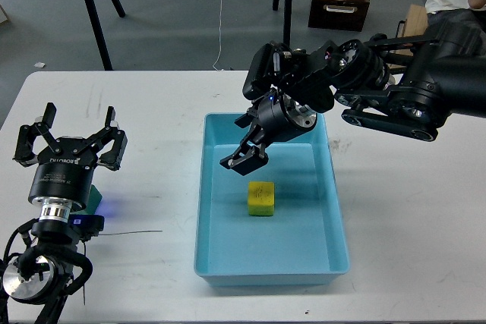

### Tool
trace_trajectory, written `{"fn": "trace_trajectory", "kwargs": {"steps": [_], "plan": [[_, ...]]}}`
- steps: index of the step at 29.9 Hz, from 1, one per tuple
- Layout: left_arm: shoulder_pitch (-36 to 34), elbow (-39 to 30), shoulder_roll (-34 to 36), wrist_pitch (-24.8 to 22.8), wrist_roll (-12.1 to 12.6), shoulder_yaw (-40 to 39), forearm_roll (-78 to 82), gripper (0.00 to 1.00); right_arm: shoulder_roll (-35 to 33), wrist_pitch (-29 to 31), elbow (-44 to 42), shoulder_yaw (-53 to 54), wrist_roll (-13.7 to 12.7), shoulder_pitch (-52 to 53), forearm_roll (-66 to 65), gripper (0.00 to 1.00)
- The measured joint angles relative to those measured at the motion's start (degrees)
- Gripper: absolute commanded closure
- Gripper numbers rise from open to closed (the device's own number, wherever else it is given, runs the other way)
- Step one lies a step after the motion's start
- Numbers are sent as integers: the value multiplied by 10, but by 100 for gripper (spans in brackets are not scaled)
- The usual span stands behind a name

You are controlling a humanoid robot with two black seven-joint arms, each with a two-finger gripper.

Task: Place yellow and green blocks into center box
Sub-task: 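Withdraw the right gripper up and away from the bin, then move the left gripper down to the green cube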

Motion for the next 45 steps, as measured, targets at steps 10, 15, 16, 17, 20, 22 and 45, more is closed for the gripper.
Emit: {"fn": "trace_trajectory", "kwargs": {"steps": [10,15,16,17,20,22,45], "plan": [[-71,43,174,-32,4,4,36,0,-5,0,-60,240,0,-15,150,3],[-151,148,232,-7,8,8,61,0,36,-1,-137,359,0,-21,236,3],[-164,171,241,-6,10,9,64,0,44,-2,-148,377,0,-22,254,3],[-176,192,252,-6,11,12,68,0,51,-5,-157,396,0,-23,276,3],[-193,219,287,-32,11,26,123,0,57,-35,-163,432,0,-40,347,3],[-196,223,301,-65,2,29,204,0,56,-73,-163,440,0,-51,389,2],[-224,161,399,-106,-187,65,1134,1,-190,-204,23,474,0,-179,660,1]]}}
